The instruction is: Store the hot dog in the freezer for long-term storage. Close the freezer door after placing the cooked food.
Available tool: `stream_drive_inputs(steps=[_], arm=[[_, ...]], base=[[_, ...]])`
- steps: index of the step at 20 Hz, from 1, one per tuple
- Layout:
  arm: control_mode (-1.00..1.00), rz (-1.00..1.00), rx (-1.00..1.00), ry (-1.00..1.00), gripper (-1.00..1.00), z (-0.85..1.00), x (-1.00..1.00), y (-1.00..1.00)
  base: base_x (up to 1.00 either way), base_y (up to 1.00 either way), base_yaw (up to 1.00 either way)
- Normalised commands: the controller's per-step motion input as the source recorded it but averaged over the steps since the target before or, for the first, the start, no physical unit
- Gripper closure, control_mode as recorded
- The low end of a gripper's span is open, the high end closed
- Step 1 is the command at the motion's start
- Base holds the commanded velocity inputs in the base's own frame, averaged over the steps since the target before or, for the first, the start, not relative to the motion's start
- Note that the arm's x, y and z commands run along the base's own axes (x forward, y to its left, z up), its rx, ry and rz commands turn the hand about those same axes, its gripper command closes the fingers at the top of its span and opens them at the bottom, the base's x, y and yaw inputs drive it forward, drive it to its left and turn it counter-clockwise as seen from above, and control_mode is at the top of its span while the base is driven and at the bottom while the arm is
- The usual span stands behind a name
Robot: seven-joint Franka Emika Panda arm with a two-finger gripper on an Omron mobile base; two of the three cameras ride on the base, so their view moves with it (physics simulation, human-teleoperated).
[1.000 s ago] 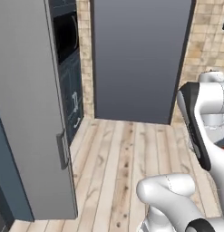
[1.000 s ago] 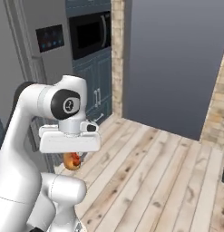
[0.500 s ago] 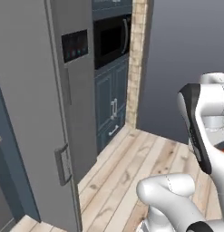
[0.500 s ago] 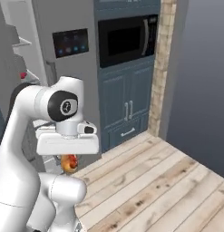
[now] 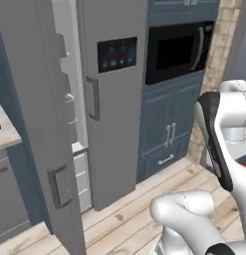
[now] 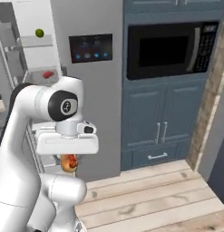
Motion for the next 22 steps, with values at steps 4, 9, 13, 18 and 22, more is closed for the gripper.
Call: stream_drive_inputs(steps=[4,9,13,18,22], arm=[[1.00,0.00,0.00,0.00,1.00,0.00,0.00,0.00],[1.00,0.00,0.00,0.00,1.00,0.00,0.00,0.00],[1.00,0.00,0.00,0.00,1.00,0.00,0.00,0.00],[1.00,0.00,0.00,0.00,1.00,0.00,0.00,0.00],[1.00,0.00,0.00,0.00,1.00,0.00,0.00,0.00]], base=[[0.39,-0.75,0.73],[0.32,-0.65,0.72],[0.22,-0.36,0.69],[0.27,-0.06,0.61],[0.45,-0.03,0.50]])
